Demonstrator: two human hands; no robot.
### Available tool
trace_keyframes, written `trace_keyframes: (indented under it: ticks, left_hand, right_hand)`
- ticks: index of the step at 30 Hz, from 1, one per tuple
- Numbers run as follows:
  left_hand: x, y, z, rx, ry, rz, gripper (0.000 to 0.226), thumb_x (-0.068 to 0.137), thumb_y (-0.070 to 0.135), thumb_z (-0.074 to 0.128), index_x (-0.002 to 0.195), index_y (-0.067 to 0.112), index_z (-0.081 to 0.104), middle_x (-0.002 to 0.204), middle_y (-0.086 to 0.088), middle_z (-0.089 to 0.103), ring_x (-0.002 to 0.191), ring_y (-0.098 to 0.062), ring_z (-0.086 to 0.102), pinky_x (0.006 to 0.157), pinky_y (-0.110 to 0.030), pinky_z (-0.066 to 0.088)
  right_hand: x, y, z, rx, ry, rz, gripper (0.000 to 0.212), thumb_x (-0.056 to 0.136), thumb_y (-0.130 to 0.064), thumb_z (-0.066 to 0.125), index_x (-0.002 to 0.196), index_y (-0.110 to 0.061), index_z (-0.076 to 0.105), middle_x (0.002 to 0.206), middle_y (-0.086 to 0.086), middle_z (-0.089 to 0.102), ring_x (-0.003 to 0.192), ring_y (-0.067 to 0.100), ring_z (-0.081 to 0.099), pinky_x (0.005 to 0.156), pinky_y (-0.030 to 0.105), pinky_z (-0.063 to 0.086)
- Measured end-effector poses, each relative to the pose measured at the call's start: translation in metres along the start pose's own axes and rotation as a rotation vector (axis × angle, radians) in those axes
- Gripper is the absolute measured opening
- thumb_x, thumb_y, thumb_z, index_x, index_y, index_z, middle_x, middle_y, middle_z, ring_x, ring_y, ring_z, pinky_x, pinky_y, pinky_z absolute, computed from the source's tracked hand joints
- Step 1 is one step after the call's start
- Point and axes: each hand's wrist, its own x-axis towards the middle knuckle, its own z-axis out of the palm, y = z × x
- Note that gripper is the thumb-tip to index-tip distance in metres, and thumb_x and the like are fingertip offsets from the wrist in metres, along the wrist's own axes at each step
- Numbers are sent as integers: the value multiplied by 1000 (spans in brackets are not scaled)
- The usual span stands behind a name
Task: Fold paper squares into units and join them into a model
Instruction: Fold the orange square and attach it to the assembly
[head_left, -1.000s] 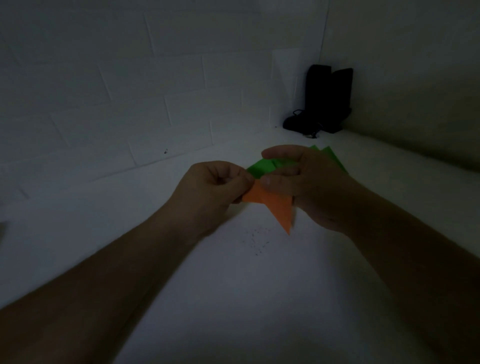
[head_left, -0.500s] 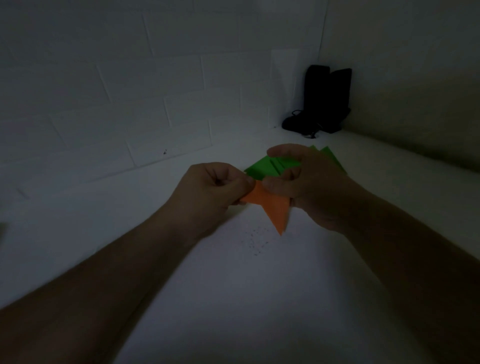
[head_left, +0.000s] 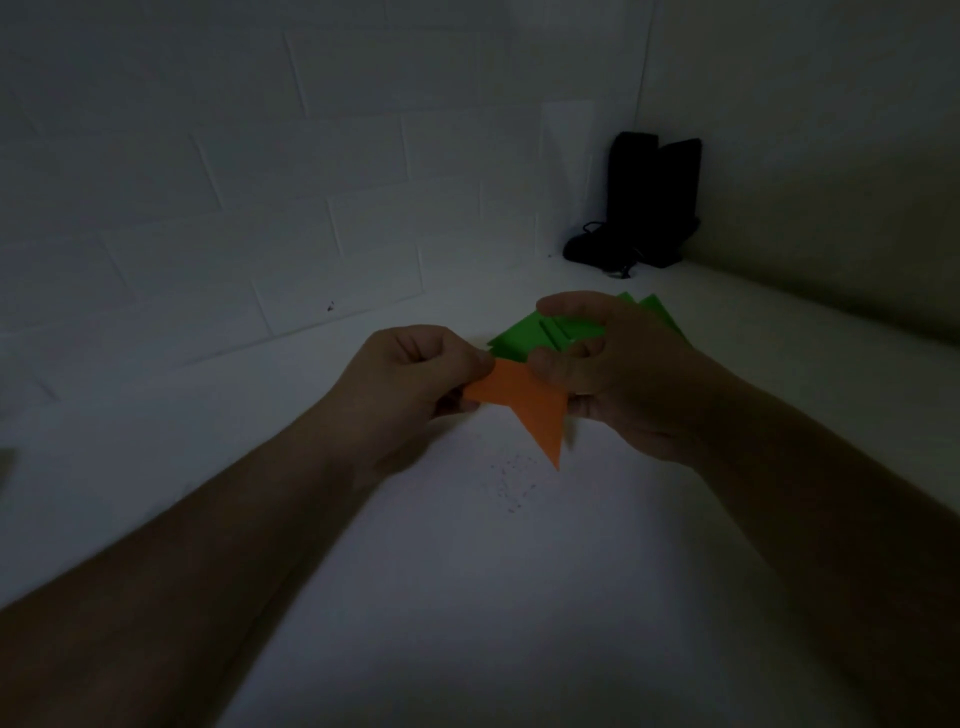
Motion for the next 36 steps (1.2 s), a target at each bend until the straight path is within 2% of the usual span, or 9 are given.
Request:
trace_keyframes:
  ticks: [2,4,7,11,15,20,24,30,36]
  left_hand:
    - [0,0,0,-21,2,-9,20,93,4,64,75,-4,64,67,-14,61,64,-18,59,67,-24,55]
    - [0,0,-1,-31,6,-19,20,93,5,65,75,-3,64,68,-14,61,66,-19,59,68,-26,55]
    - [0,0,-2,-40,13,-28,22,94,5,64,73,-1,65,68,-14,62,68,-21,60,70,-26,55]
    - [1,0,-3,-37,-2,-50,28,95,9,64,67,7,65,66,-10,62,65,-18,60,67,-25,54]
    - [2,1,-4,-30,27,-61,26,96,10,64,70,10,67,67,-7,64,63,-15,59,63,-22,53]
    - [5,1,-9,-8,75,-32,22,95,10,66,74,8,68,73,-9,66,67,-14,61,67,-22,56]
    - [3,0,-8,47,75,-3,22,96,9,65,75,9,67,76,-8,67,74,-16,62,72,-25,56]
    - [0,0,-1,12,11,-10,7,93,14,68,87,16,71,80,-6,68,80,-19,63,80,-33,56]
    - [-2,-3,5,-10,-27,42,29,89,2,73,114,15,67,93,-19,76,76,-22,71,73,-31,59]
  right_hand:
    - [1,1,0,1,2,-4,62,57,-24,83,115,-30,64,83,21,59,97,41,70,90,62,56]
    - [0,0,1,6,7,0,60,55,-26,83,112,-31,64,98,29,65,108,49,66,90,63,56]
    - [-1,-1,1,2,9,7,63,60,-27,82,120,-30,61,114,28,66,107,42,68,92,57,57]
    - [-2,-2,-1,-12,7,32,46,81,-19,77,123,-27,62,98,18,59,86,28,59,86,40,59]
    - [-2,-6,-1,-6,-26,114,20,94,-39,65,112,-31,62,107,10,73,100,30,72,75,37,62]
    - [-3,-6,0,46,-35,101,40,80,-23,78,116,-29,63,110,9,71,98,28,73,70,31,61]
    - [-4,-5,-2,62,12,24,35,85,-1,74,111,-23,66,101,12,73,93,24,75,74,32,62]
    - [-4,-3,-2,-44,17,-47,40,84,3,75,113,-23,65,61,-1,64,71,17,68,77,39,63]
    - [-6,0,5,-199,-39,-153,54,80,1,80,125,-22,62,66,8,68,69,19,68,75,42,63]
